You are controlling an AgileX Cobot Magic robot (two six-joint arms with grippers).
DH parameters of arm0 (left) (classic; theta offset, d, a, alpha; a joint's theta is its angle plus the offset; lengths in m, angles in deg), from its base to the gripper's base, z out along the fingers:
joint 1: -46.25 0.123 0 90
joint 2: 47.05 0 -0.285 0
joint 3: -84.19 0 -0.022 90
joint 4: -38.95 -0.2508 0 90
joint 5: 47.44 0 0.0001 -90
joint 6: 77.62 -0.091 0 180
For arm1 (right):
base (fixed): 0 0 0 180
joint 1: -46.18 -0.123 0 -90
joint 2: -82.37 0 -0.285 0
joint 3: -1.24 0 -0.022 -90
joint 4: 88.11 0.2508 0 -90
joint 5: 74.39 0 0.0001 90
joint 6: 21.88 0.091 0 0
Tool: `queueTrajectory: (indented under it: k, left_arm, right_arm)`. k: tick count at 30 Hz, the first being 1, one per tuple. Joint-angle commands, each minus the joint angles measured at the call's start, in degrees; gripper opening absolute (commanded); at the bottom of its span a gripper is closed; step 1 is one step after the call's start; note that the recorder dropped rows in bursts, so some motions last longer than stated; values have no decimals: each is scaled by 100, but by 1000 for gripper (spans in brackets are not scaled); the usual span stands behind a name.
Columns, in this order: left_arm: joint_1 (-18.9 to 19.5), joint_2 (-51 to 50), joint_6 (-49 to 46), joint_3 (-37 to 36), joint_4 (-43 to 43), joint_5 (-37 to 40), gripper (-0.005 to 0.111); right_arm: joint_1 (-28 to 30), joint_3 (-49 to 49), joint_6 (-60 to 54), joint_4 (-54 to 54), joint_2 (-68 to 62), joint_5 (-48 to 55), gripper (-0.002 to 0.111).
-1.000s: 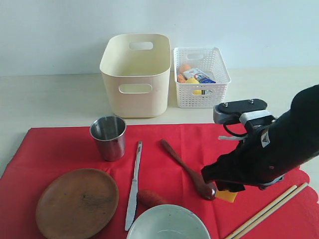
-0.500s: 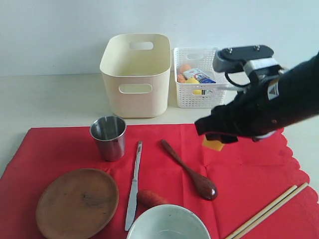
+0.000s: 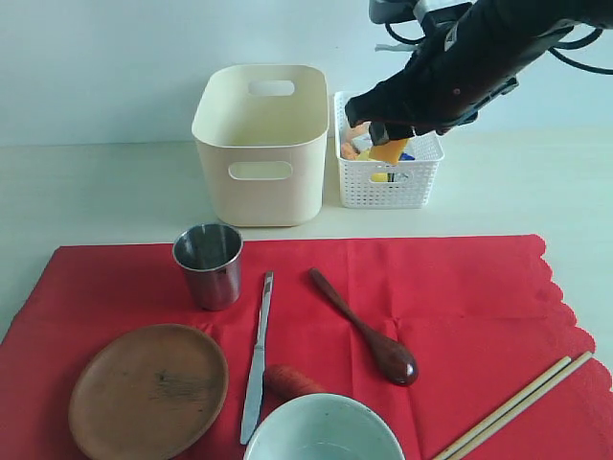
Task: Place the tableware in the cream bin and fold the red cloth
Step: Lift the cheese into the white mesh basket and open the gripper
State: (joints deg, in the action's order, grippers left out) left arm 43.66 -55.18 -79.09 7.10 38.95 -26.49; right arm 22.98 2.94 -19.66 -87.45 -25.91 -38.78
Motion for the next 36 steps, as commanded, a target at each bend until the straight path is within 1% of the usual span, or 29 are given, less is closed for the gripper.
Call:
queueTrajectory:
  k: [1,2,8,16,19,24,27,31,32,34,36]
  left_arm:
    - [1,34,-3,-13,58,-47,0]
    - [1,34,-3,-13,58,-47,0]
    - [1,34,-3,-13,58,-47,0]
    - [1,34,-3,-13,58,-47,0]
    - [1,34,-3,-13,58,-47,0]
    - [1,34,-3,-13,58,-47,0]
    - [1,34,-3,-13,58,-47,0]
    - [1,34,-3,-13,58,-47,0]
    - [1,34,-3,-13,58,-47,0]
    - [1,34,-3,-13,58,-47,0]
    - [1,34,-3,-13,58,-47,0]
  right_arm:
    - [384,638,-585,491,-699,-112,0]
    - [529,906,-649,564,-937,-131,0]
    - [919,1777,-982,862,-1710,-158,0]
    - [1239,3306,-1182,1072,-2870,-166,0]
    - [1302,3880,-1301,1033,-3360,-166,0]
    - [1316,4723,-1417,628,-4025,-155,0]
    - [1316,5010,-1526,314,-4283,-155,0]
    - [1316,5139,-1930,229,-4480,-219,0]
    - [1316,5139,-2017,215,-4510,-272,1]
    - [1316,5139,-2027,215,-4521,-284,7]
    - [1316,5139,-2015,208,-4531,-284,17]
